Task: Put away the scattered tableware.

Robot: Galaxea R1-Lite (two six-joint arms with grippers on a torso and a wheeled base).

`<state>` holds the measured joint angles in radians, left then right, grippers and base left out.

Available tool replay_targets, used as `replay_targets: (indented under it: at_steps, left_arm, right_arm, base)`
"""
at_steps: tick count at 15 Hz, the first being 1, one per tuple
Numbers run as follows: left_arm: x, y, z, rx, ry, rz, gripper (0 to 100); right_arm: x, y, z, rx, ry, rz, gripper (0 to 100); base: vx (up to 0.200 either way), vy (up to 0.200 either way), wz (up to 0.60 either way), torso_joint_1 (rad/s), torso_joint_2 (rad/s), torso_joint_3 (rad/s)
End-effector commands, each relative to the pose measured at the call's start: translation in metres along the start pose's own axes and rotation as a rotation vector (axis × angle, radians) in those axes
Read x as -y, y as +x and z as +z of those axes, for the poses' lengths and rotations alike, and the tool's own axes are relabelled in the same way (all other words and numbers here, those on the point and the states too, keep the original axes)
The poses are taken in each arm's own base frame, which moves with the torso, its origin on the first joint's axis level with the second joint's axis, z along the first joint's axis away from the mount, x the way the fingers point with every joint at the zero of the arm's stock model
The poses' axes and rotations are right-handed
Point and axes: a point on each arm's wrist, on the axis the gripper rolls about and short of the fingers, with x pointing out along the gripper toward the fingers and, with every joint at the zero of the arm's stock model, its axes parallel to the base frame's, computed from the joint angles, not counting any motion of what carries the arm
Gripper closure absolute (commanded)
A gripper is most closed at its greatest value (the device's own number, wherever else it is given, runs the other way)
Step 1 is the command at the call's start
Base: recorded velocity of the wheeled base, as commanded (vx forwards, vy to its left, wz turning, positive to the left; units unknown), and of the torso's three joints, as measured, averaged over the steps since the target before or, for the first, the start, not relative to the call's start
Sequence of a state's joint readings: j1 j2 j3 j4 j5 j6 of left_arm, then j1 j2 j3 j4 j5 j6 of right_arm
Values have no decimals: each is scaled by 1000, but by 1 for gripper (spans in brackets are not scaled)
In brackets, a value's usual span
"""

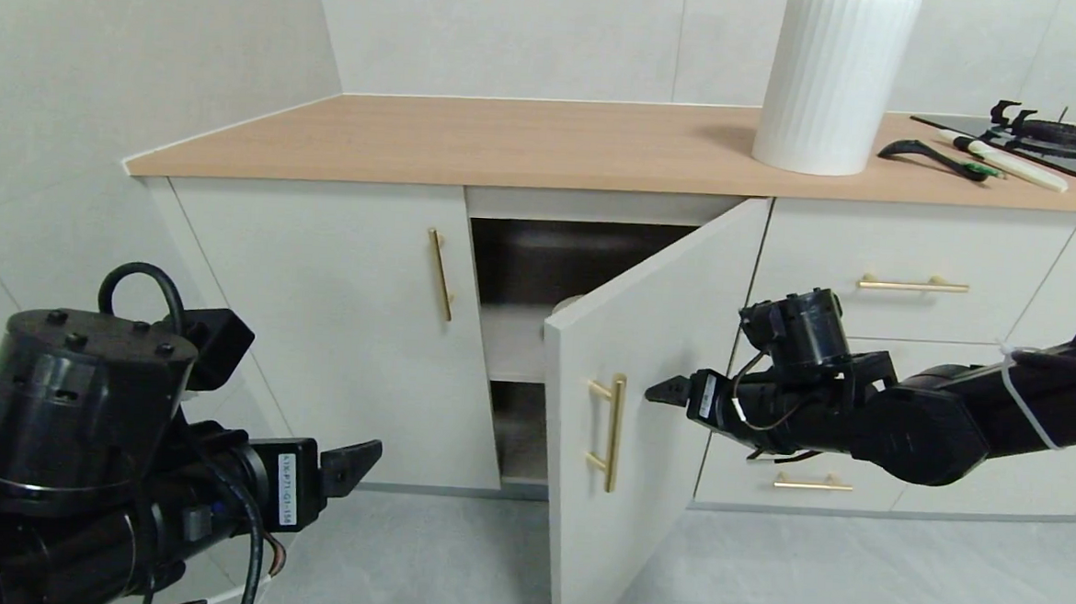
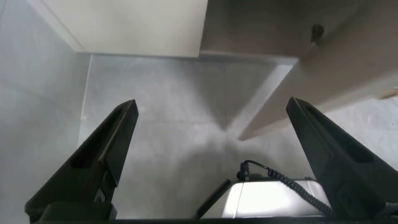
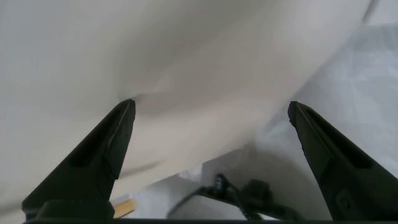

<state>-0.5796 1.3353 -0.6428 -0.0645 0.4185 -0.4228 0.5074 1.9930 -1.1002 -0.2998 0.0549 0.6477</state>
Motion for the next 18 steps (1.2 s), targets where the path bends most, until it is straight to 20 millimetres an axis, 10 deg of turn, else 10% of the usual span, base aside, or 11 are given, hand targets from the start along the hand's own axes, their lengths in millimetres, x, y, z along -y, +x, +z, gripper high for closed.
replay_targets:
  at_steps: [1, 18]
  left_arm:
    - [0, 0, 0, -1, 0, 0, 0]
    - [1, 5, -3, -13, 9, 20, 0]
  right_arm:
    - [-1, 6, -4, -7, 4, 5, 0]
    - [-10, 45, 17, 260, 244, 23, 0]
  base:
    - [200, 0, 0, 7, 2, 2]
    - [47, 0, 0, 1, 1, 1]
